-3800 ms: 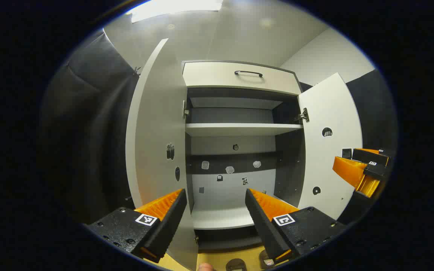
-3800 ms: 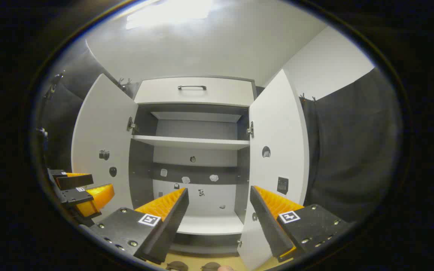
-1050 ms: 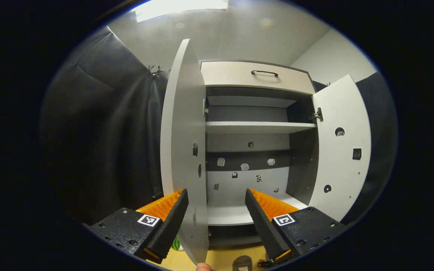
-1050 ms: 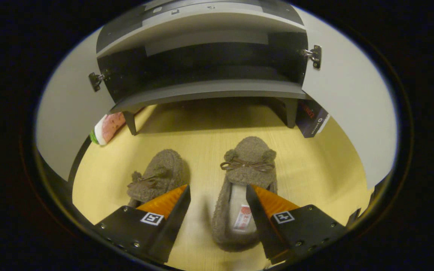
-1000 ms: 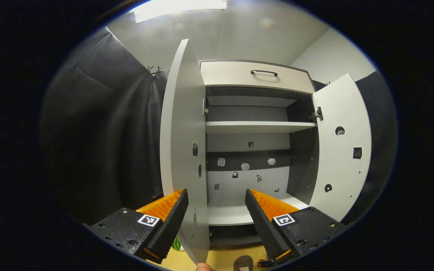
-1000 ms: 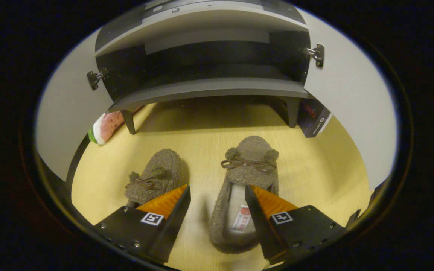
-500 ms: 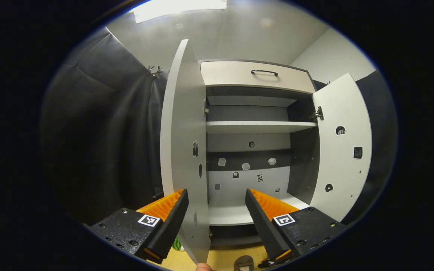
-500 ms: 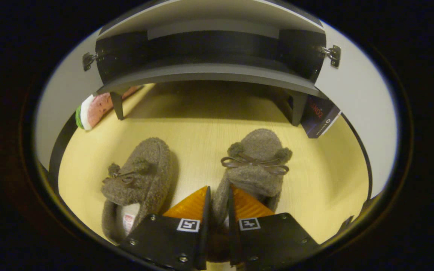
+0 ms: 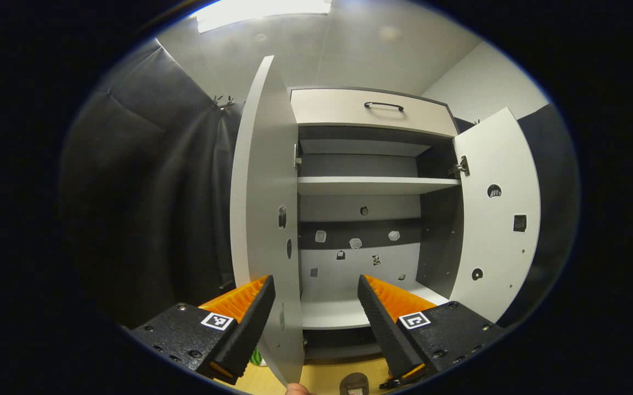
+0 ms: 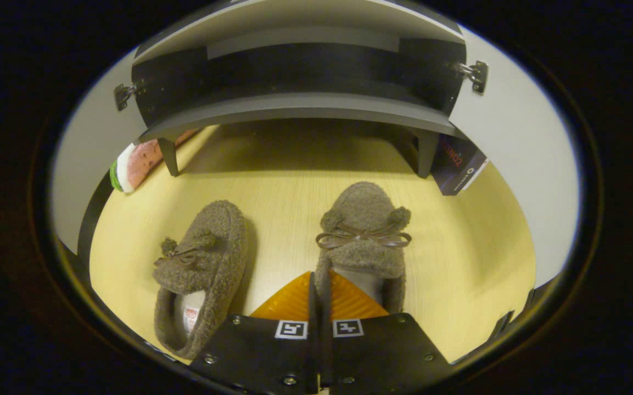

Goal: Grab one shoe with the right hand and put it into the shoe cabinet, grab the other shoe with the left hand and put it into the shoe cabinet; then close the right door with the right hand and the left door with the left hand.

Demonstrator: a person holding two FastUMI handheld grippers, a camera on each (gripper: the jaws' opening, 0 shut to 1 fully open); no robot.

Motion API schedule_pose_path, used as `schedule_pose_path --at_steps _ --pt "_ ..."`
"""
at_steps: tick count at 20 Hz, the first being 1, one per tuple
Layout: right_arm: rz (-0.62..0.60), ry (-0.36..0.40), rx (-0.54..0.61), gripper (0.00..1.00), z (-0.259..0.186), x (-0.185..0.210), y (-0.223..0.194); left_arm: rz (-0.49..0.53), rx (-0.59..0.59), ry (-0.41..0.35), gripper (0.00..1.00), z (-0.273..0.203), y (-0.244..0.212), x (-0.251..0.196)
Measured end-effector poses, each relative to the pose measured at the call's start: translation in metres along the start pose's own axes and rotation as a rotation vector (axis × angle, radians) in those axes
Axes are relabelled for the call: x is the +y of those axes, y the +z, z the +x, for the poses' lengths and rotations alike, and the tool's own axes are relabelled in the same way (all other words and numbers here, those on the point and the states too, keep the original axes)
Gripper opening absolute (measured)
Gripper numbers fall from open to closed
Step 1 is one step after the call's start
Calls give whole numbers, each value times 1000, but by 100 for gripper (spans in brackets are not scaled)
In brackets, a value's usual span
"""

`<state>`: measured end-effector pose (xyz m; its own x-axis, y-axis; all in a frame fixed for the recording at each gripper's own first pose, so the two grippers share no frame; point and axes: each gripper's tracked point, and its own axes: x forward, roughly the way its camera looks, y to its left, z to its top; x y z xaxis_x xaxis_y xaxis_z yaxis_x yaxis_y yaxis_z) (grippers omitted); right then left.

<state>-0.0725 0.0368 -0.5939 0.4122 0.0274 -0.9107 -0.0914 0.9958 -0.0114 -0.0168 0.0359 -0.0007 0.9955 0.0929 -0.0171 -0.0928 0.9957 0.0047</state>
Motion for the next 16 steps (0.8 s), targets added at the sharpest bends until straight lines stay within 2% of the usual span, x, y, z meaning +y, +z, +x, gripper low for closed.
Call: schedule_pose_path --at_steps 6,12,14,16 --pt "108 78 -109 2 -53 -2 44 0 -7 -18 94 -1 0 -1" --pt "109 104 -328 3 -133 1 127 -10 -17 -35 94 -2 1 -1" --pt "117 115 -414 0 -164 4 159 -14 -19 -40 94 -2 1 -1" --pt "120 127 -506 2 -193 7 195 -19 -22 -43 93 -2 2 -1"
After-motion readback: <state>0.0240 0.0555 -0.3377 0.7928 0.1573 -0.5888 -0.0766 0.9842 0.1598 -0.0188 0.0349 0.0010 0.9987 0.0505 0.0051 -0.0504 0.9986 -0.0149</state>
